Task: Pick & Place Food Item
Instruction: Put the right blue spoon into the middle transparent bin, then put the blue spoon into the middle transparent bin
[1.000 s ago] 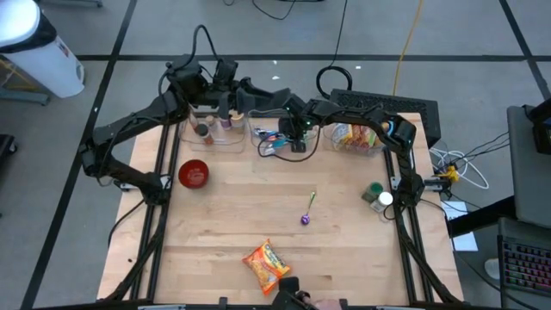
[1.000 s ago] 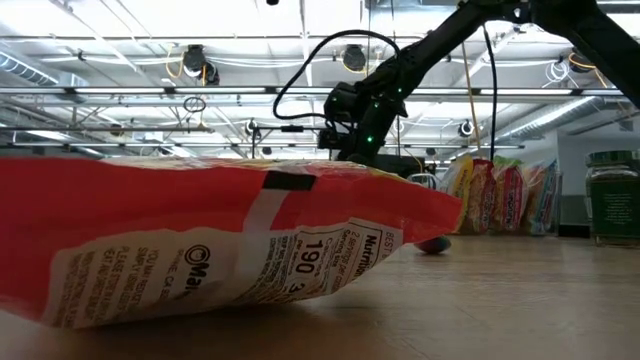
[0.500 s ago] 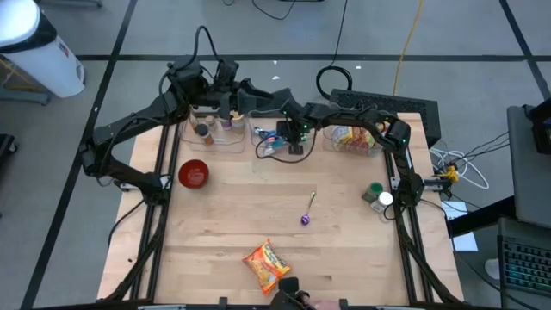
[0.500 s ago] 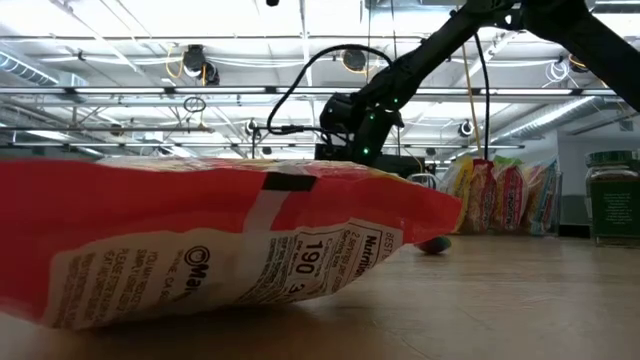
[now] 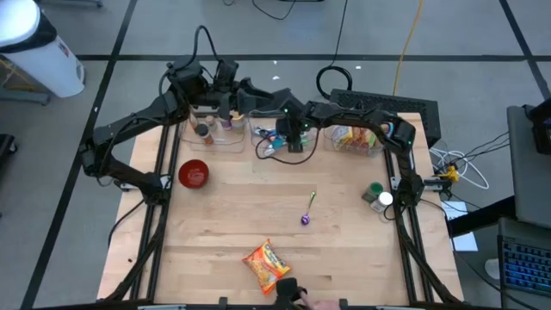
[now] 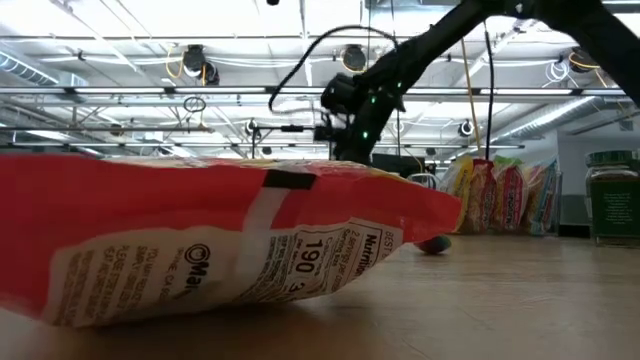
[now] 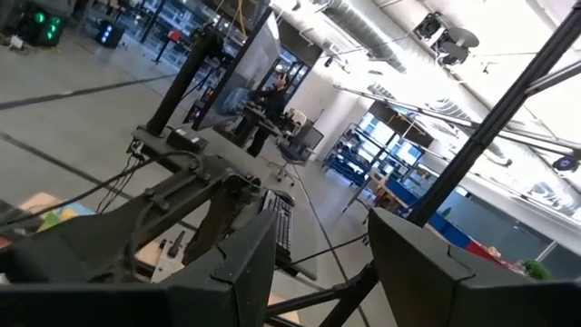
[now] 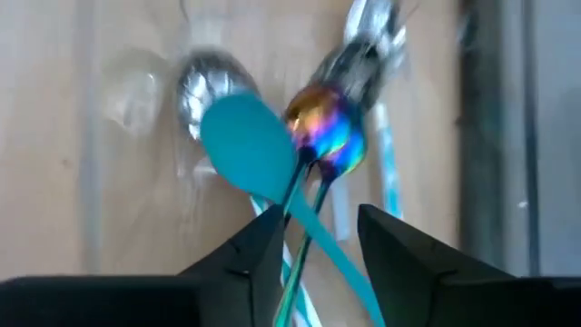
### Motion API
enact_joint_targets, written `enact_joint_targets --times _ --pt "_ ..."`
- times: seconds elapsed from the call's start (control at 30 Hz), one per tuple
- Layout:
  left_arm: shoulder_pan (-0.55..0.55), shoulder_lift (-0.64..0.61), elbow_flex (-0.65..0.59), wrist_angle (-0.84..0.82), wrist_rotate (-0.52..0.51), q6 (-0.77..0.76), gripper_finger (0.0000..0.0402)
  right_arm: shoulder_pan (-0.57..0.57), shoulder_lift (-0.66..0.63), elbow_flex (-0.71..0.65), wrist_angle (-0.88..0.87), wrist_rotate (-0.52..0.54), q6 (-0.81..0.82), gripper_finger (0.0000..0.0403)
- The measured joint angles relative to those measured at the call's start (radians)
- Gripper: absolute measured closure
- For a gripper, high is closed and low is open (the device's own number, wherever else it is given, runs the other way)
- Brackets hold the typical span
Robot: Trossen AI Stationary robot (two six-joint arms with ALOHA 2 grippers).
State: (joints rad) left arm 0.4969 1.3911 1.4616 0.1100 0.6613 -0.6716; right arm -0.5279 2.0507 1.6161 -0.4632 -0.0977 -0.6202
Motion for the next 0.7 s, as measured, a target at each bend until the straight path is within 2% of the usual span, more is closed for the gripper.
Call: enact_joint_targets --times 0.13,0.27,0.33,0.5,0.7 --pt "0.000 0.000 0.000 0.055 0.005 0.024 0.0220 0.004 -0.071 0.000 0.033 -0.004 0.028 0.0249" --pt "0.001 -0.003 0.000 0.134 0.086 0.015 0.0220 0.015 -0.157 0.000 0.031 -0.004 0.069 0.0241" --pt "0.001 -0.022 0.000 0.119 0.126 0.011 0.0220 0.029 -0.207 0.000 0.019 -0.009 0.082 0.0238" --pt "-0.031 -0.097 0.000 -0.030 0.122 0.117 0.0220 0.086 -0.334 0.000 -0.046 -0.082 0.054 0.0237" --pt "-0.094 -0.208 0.000 -0.314 -0.009 0.269 0.0220 0.203 -0.439 0.001 -0.129 -0.122 0.025 0.0240"
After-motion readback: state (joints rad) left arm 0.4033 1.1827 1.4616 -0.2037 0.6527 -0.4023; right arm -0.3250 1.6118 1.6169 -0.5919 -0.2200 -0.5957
